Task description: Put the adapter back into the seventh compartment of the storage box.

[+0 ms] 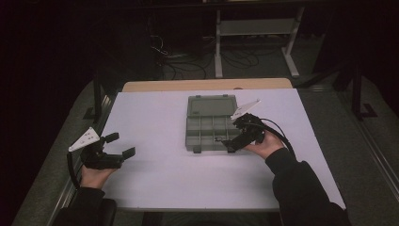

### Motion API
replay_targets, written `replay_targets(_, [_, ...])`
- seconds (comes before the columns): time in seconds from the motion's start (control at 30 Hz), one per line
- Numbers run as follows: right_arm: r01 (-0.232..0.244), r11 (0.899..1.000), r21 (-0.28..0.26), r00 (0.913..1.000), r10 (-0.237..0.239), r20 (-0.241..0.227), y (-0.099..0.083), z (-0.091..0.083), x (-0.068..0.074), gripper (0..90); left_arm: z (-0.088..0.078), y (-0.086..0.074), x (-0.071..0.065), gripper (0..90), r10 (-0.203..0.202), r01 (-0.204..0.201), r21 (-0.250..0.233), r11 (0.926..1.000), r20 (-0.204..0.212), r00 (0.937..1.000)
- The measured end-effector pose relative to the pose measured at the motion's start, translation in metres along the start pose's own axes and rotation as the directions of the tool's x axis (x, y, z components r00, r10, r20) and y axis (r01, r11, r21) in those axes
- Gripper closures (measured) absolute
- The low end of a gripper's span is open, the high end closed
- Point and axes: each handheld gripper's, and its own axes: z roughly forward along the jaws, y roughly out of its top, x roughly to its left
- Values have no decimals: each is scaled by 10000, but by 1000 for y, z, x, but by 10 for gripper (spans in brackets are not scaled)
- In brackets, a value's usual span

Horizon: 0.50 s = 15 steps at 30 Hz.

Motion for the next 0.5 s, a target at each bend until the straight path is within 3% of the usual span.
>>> replay_targets(0.13, [-264, 9983, -524, 9996, 261, -67, -6, -9, -1, 52, 0, 0, 0, 0, -1, 1, -1, 10000, -4, 10000])
replay_targets(0.5, [-489, 9953, -836, 9987, 501, 124, -18, -21, -5, 8, 0, 0, 0, 0, -8, 8, -9, 10000, -12, 10000])
